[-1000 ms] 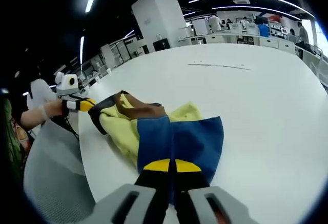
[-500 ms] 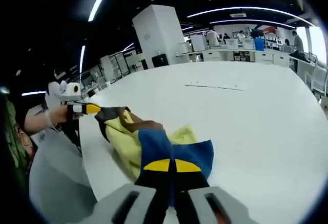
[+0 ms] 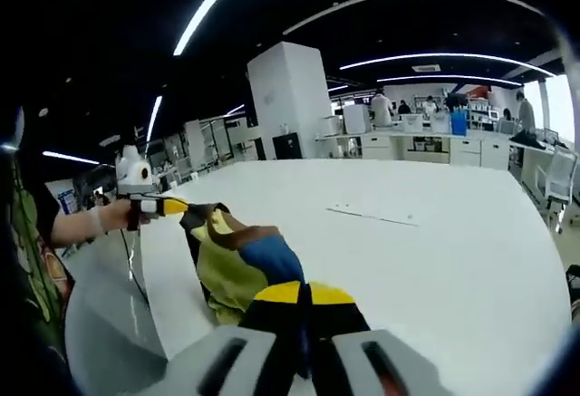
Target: Fold the garment on the visible template until the final outline fits inside the template.
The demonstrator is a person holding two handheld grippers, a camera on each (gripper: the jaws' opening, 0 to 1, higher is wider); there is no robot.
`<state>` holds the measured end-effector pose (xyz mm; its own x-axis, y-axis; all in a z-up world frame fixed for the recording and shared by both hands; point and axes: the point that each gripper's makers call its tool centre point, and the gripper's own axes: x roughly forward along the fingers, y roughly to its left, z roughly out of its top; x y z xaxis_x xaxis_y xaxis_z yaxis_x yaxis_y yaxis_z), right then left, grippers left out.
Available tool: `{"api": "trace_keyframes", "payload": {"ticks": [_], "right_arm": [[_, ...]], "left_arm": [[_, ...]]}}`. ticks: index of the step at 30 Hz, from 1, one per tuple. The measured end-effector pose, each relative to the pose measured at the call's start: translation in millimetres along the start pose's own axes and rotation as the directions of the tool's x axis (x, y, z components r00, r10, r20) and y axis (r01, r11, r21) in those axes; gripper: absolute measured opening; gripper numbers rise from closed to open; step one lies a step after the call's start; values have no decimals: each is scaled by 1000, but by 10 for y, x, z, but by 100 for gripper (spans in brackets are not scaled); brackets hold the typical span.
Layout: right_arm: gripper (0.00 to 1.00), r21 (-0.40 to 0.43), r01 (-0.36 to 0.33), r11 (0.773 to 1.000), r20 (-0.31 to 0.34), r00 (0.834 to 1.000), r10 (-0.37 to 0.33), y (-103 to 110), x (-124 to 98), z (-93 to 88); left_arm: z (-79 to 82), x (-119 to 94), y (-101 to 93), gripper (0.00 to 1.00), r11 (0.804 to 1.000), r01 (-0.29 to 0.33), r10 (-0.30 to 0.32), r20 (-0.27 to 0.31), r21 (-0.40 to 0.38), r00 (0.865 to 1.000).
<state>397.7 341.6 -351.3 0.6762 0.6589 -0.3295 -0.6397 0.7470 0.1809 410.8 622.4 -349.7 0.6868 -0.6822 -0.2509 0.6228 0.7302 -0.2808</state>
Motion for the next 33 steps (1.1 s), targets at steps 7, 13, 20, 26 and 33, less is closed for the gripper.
{"api": "trace_keyframes", "payload": {"ticks": [7, 13, 20, 26, 33], "right_arm": [[0, -52, 0, 999, 63, 998, 3, 64, -51, 358], [0, -90, -7, 996, 113, 993, 17, 131, -113, 632], [0, -123, -18, 992, 156, 987, 37, 211, -176, 869], [0, -149, -23, 989, 208, 977, 54, 267, -244, 1135], [0, -163, -21, 986, 252, 966, 62, 202, -238, 1362]], "left_arm": [[338, -17, -12, 0, 999, 7, -9, 68, 31, 998], [608, -69, -19, 0, 998, 5, -12, 123, 56, 992], [910, -152, 39, 0, 996, -2, -15, 187, 90, 982], [1227, -233, 17, 0, 992, -5, -27, 258, 125, 966], [1421, -208, 26, 0, 987, -5, -42, 287, 161, 957]]}}
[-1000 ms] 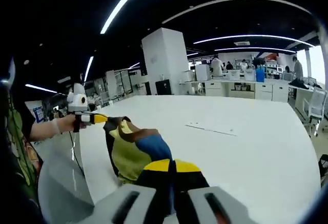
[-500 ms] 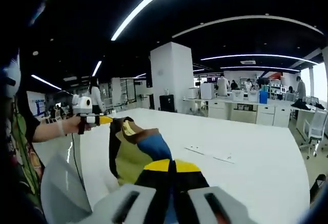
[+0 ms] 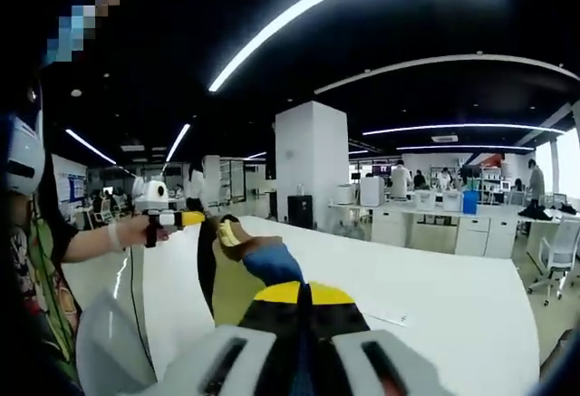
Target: Fold the garment on the visible template until the final outline fits inside the template.
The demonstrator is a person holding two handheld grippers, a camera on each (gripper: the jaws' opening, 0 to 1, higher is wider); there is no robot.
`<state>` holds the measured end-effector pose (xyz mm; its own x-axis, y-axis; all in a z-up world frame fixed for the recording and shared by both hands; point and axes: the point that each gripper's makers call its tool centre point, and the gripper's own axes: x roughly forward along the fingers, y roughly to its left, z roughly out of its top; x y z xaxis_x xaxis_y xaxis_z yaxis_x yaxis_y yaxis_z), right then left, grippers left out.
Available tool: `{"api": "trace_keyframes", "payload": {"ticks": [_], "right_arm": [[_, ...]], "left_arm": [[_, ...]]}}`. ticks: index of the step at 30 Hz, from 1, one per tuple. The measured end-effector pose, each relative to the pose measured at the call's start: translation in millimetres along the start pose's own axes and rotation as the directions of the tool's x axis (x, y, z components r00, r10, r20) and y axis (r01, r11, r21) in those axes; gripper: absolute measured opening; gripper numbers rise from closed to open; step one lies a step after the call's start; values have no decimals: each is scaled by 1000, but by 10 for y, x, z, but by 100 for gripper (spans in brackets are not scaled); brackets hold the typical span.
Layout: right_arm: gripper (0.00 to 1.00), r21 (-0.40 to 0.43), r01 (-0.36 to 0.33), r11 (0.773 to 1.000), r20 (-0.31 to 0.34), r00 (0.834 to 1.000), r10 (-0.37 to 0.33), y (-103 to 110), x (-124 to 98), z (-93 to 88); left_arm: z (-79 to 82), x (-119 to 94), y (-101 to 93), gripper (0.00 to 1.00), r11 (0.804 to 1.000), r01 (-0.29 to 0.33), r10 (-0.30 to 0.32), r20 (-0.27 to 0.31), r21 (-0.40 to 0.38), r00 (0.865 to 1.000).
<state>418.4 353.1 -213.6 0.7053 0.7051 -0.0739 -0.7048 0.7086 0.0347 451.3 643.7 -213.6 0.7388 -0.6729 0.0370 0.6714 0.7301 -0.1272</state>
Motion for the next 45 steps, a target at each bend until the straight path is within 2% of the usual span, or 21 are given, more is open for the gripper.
{"api": "trace_keyframes", "payload": {"ticks": [6, 11, 14, 18, 23, 28, 29, 32, 36, 42, 45], "right_arm": [[0, -19, 15, 1000, -53, 998, -16, -162, 158, -173], [0, -3, 21, 1000, -98, 995, -21, -332, 331, -360], [0, 7, 31, 999, -126, 992, -30, -458, 476, -493], [0, 17, 44, 999, -156, 987, -40, -597, 632, -648], [0, 33, 65, 997, -184, 981, -58, -757, 787, -804], [0, 61, 86, 994, -206, 976, -71, -936, 940, -968], [0, 69, 88, 994, -213, 974, -72, -974, 984, -1012], [0, 61, 98, 993, -237, 968, -81, -1069, 1070, -1119], [0, 80, 101, 992, -277, 958, -75, -1184, 1201, -1320], [0, 90, 125, 988, -367, 926, -84, -1350, 1424, -1740], [0, 84, 125, 989, -399, 913, -81, -1399, 1495, -1879]], "left_arm": [[-172, 164, 123, 0, 1000, -6, 5, -48, -9, 999], [-333, 297, 282, 0, 999, -25, 22, -83, -37, 996], [-480, 392, 373, 0, 999, -35, 31, -126, -31, 992], [-664, 520, 539, 0, 996, -60, 48, -168, -70, 985], [-797, 668, 648, 0, 997, -57, 46, -197, -47, 979], [-964, 822, 804, 0, 995, -71, 55, -222, -64, 974], [-1012, 874, 887, 0, 994, -77, 59, -230, -71, 971], [-1091, 943, 952, 0, 994, -82, 61, -241, -77, 969], [-1304, 1060, 1077, 0, 992, -101, 74, -282, -80, 956], [-1742, 1202, 1234, 0, 988, -124, 81, -367, -96, 927], [-1850, 1243, 1280, 0, 985, -136, 89, -378, -102, 922]]}}
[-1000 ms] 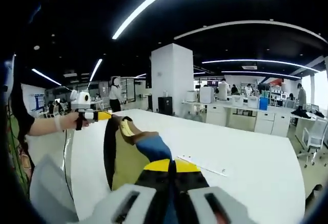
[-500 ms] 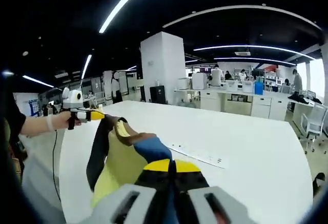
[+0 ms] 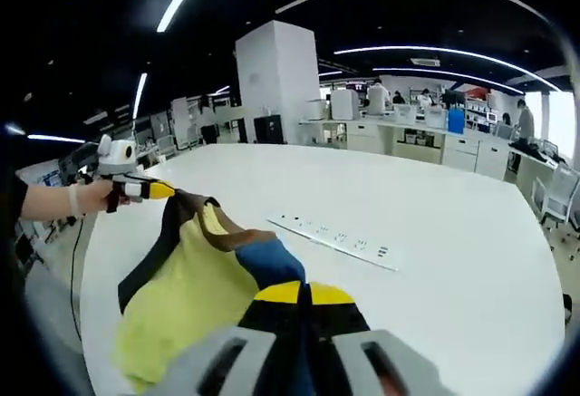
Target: Fold the garment on the visible template until the final outline fits inside the template.
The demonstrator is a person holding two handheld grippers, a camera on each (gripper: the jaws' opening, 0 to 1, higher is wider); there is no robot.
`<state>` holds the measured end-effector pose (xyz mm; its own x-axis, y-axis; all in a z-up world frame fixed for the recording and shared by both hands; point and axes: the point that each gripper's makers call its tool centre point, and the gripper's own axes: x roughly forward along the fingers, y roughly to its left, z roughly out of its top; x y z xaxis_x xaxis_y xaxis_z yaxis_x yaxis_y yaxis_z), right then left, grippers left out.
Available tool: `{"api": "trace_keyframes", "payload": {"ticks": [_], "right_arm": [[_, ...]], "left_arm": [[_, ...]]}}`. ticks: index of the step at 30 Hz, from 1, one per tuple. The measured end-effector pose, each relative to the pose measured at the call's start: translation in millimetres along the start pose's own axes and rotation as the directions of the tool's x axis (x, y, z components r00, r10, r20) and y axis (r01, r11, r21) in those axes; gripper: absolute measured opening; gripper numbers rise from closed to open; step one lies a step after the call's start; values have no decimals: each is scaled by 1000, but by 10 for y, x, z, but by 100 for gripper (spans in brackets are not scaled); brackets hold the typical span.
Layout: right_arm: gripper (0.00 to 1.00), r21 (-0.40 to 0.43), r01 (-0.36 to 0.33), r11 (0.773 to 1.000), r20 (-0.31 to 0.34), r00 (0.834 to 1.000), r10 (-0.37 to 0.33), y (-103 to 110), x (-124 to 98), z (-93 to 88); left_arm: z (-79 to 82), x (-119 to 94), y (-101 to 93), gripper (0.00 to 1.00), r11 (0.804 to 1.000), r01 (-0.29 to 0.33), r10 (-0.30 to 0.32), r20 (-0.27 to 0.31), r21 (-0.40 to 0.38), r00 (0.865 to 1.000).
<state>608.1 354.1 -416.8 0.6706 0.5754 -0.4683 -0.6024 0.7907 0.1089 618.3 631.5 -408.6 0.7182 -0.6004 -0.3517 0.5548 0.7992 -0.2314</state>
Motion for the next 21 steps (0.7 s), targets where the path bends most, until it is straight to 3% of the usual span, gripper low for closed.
{"api": "trace_keyframes", "payload": {"ticks": [10, 17, 21], "right_arm": [[0, 21, 9, 1000, -76, 997, -7, -123, 319, -283], [0, 39, 37, 999, -171, 985, -30, -254, 572, -579], [0, 51, 41, 998, -182, 983, -31, -268, 643, -635]], "left_arm": [[-368, 254, 171, 0, 999, -24, 21, -82, -38, 996], [-649, 475, 267, 0, 997, -39, 29, -154, -62, 988], [-754, 561, 304, 0, 997, -48, 35, -181, -66, 983]]}}
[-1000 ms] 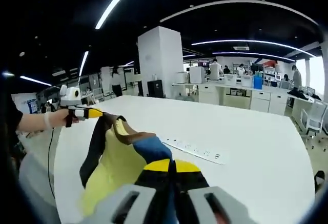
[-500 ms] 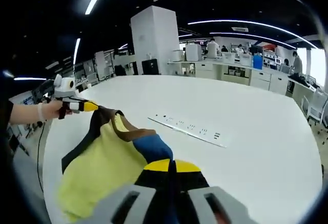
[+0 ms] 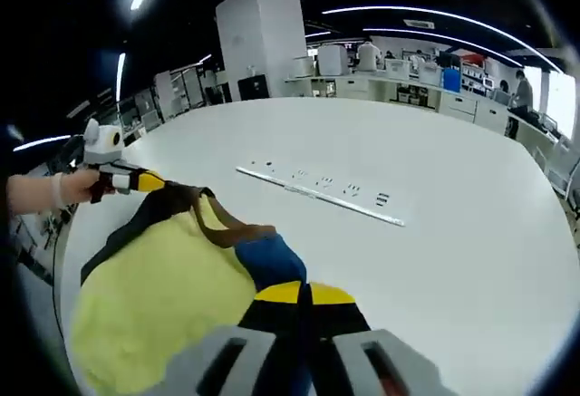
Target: Fold the garment on the visible template until the final outline fits inside the template.
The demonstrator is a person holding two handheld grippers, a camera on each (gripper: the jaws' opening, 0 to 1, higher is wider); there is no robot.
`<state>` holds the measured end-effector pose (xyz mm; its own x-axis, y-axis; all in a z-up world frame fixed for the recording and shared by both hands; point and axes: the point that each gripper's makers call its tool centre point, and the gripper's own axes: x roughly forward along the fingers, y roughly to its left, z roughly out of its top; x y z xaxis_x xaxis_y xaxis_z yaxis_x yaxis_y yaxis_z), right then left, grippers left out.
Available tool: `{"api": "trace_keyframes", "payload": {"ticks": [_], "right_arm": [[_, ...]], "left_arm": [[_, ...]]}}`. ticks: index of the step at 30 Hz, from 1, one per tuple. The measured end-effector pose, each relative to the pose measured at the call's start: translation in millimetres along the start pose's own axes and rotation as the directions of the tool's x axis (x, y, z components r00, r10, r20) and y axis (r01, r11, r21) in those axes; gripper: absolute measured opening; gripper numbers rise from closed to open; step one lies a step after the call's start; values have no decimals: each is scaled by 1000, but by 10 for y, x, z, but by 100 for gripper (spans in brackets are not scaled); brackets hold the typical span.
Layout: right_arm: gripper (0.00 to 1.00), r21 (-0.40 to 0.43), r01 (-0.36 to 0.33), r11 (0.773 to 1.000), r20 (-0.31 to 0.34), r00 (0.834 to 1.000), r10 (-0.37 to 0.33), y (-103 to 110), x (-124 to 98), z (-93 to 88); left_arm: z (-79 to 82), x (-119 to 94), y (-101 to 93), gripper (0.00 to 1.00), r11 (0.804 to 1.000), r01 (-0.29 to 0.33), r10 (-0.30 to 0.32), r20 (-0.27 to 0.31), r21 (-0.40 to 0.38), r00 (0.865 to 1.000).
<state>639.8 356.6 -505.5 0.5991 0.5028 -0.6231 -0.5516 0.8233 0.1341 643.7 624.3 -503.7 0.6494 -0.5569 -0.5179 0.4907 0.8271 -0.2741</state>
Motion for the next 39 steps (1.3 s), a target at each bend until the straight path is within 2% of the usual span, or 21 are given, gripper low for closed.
{"api": "trace_keyframes", "payload": {"ticks": [9, 27, 29, 31, 33, 36, 39], "right_arm": [[0, 1, 13, 1000, -36, 999, -12, -84, 87, -74], [0, -10, 21, 1000, -63, 998, -21, -107, 165, -112], [7, -11, 14, 1000, -59, 998, -15, -86, 157, -104], [14, -5, 7, 1000, -52, 999, -8, -54, 140, -83], [18, -9, 6, 1000, -41, 999, -7, -35, 125, -57], [31, -7, 2, 1000, -32, 999, -3, -6, 118, -31], [41, -26, 3, 1000, -26, 1000, -4, 29, 92, -17]], "left_arm": [[-100, 109, 76, 0, 1000, -15, 15, -41, -4, 999], [-120, 181, 101, 0, 1000, -13, 13, -60, 7, 998], [-93, 166, 84, 4, 1000, -8, 9, -51, 14, 999], [-60, 160, 61, 15, 1000, -2, 3, -39, 26, 999], [-46, 154, 33, 22, 999, 3, -2, -37, 38, 999], [2, 134, 4, 33, 999, 7, -6, -21, 39, 1000], [35, 107, -26, 38, 999, 11, -10, -12, 48, 1000]]}}
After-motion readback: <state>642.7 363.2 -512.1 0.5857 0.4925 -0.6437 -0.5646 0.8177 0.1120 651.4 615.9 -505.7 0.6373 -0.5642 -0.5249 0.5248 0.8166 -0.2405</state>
